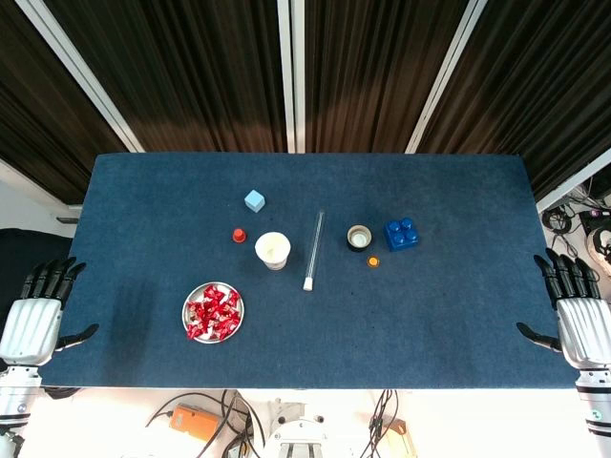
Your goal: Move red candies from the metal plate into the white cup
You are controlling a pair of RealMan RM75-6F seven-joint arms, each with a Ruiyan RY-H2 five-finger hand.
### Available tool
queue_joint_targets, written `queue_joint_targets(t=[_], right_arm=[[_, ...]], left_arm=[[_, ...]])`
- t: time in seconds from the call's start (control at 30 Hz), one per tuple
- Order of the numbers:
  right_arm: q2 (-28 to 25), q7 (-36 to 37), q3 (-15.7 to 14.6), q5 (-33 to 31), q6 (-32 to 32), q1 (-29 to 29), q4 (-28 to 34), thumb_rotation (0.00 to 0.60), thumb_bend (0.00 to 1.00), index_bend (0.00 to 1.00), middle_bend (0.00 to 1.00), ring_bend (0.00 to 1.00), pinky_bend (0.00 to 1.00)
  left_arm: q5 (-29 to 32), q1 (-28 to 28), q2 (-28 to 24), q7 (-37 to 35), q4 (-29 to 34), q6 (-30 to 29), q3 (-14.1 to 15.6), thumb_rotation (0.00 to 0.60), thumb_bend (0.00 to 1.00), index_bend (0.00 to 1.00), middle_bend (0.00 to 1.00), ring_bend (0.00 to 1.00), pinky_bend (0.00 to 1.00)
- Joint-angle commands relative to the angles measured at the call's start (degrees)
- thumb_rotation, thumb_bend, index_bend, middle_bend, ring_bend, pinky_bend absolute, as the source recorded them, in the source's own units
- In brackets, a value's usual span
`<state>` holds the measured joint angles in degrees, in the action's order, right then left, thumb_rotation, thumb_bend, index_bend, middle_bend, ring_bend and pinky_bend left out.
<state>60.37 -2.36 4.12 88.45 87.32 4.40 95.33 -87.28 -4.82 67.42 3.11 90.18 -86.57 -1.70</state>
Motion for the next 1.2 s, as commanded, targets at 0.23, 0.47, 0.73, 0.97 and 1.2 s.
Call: queue_joint_targets(t=[0.23, 0.47, 0.73, 0.97, 1.2], right_arm=[[-1.9, -0.2, 0.8, 0.5, 2.8, -0.9, 1.4, 0.6, 0.17, 0.0, 0.0, 0.0, 0.0], [-3.1, 0.1, 1.0, 0.3, 3.3, -1.4, 2.3, 0.6, 0.17, 0.0, 0.0, 0.0, 0.0], [-3.0, 0.2, 0.9, -0.5, 2.1, -1.2, 2.2, 0.6, 0.17, 0.0, 0.0, 0.0, 0.0], [-2.7, 0.8, 0.9, -1.3, 1.6, -1.3, 1.7, 0.6, 0.17, 0.0, 0.0, 0.0, 0.0], [-2.6, 1.3, 0.8, -1.6, 1.2, -1.3, 1.3, 0.6, 0.17, 0.0, 0.0, 0.0, 0.0]], left_arm=[[-9.8, -6.1, 2.3, 3.6, 2.8, 2.2, -0.3, 0.6, 0.07, 0.22, 0.33, 0.26, 0.14], [-14.6, -13.2, 5.4, 8.8, 4.2, 10.6, -0.1, 0.6, 0.14, 0.3, 0.76, 0.7, 0.61], [-11.2, -18.2, 9.4, 17.2, 4.9, 20.8, -0.5, 0.6, 0.21, 0.34, 0.93, 0.86, 0.89], [-6.9, -19.9, 12.4, 19.6, 3.9, 25.0, -0.2, 0.6, 0.22, 0.34, 0.96, 0.89, 0.9], [-3.7, -20.3, 13.9, 23.9, 2.8, 26.3, 0.4, 0.6, 0.23, 0.36, 0.96, 0.89, 0.9]])
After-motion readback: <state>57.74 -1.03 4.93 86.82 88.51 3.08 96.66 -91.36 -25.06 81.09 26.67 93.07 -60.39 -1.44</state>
